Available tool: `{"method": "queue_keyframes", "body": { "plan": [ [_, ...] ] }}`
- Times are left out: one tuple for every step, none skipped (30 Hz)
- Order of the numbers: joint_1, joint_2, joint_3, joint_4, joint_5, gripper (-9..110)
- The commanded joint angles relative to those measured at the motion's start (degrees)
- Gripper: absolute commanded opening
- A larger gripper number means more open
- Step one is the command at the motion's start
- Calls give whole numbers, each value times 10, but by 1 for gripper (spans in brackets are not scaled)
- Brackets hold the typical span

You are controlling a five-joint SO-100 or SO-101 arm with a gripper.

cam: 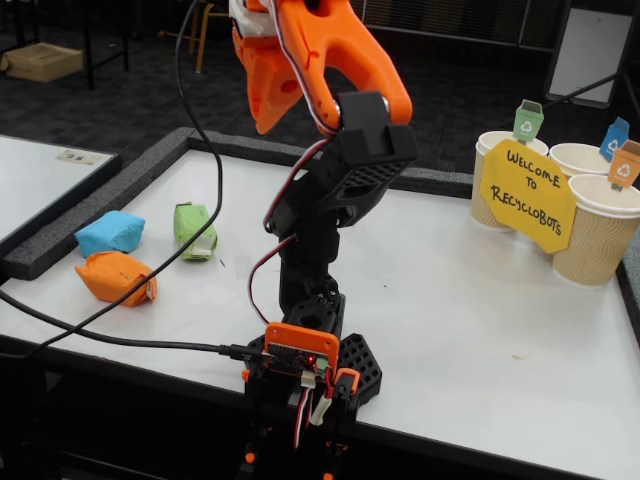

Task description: Sort rubbish by color.

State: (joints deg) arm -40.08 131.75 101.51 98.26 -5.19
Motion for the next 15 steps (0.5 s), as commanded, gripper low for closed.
{"method": "queue_keyframes", "body": {
  "plan": [
    [-10, 0, -78, -19, -15, 0],
    [-10, 0, -92, -19, -15, 0],
    [-10, 0, -105, -19, -15, 0],
    [-10, 0, -115, -20, -15, 0],
    [-10, 1, -121, -22, -15, 0],
    [-10, 1, -123, -24, -15, 0],
    [-10, 2, -124, -29, -15, 0],
    [-10, 2, -124, -35, -13, 0],
    [-10, 2, -126, -42, -9, 0],
    [-15, 1, -126, -45, -9, 0],
    [-25, 0, -124, -46, -9, 0],
    [-39, -1, -120, -46, -9, 0],
    [-55, -1, -113, -46, -9, 0],
    [-75, -1, -106, -43, -9, 0],
    [-94, -1, -98, -40, -9, 0]
  ]
}}
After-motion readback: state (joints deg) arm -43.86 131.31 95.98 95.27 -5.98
